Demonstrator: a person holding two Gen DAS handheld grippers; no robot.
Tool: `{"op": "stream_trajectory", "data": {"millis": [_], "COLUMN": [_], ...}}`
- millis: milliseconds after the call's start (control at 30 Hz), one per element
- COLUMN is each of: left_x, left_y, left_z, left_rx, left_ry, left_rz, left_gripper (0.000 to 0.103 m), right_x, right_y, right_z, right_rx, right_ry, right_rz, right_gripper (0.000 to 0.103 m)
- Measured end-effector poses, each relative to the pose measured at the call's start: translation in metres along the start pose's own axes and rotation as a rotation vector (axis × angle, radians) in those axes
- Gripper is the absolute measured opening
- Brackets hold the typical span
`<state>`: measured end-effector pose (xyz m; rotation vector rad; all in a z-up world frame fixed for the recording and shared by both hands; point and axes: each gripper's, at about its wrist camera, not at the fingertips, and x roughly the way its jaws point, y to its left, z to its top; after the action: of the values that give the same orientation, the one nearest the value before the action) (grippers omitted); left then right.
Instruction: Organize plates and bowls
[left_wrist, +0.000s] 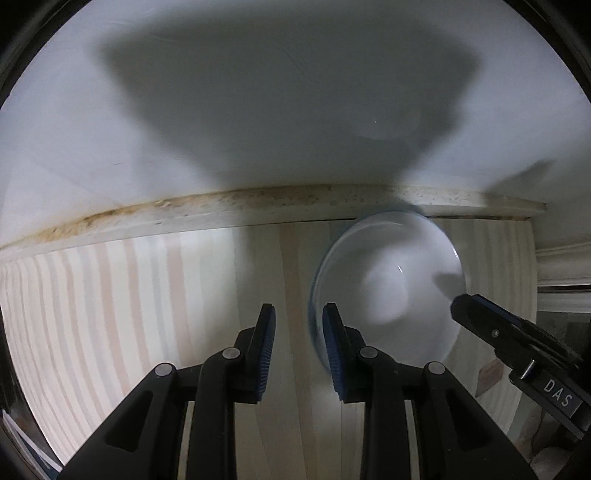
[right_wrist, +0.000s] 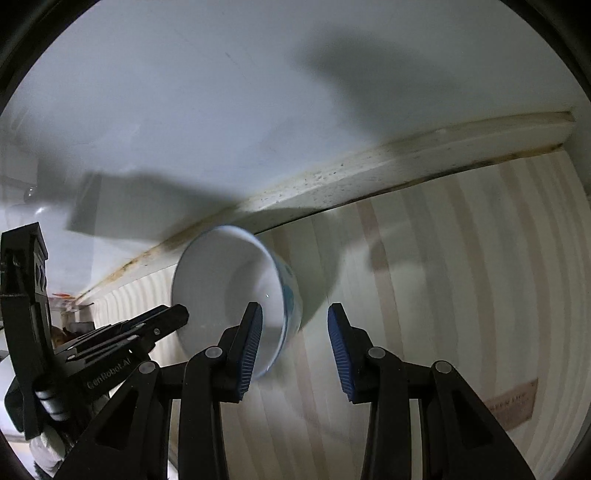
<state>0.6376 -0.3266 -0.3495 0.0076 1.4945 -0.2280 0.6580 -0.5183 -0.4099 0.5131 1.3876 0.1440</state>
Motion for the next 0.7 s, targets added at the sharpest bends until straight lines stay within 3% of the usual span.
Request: {"op": "stream_trajectory", "data": {"millis": [100,233,700], "left_x": [0.009,0.013,-0.014], "left_y": [-0.003,-0.010,-0.016], "left_z": [0.005,0.002,-0.018], "left_rx": [0.016,0.041,0.066], "left_ry": [0.005,-0.002,-0.059], "left_rz": [-0.008,0.009,0.012], "left_gripper": [0.024,0.013,0.013], "right_x": [0.014,0.026,0.022], "right_y": [-0.003,-0.004,0.018], "right_z": [0.007,0.011,-0.008], "right_rx": [0.010,0.000,-0.039], "right_ry": [0.018,0.035,0.020], "right_rz": [0.015,0.032,-0.013], "right_gripper": [0.036,0.012,0.010]}}
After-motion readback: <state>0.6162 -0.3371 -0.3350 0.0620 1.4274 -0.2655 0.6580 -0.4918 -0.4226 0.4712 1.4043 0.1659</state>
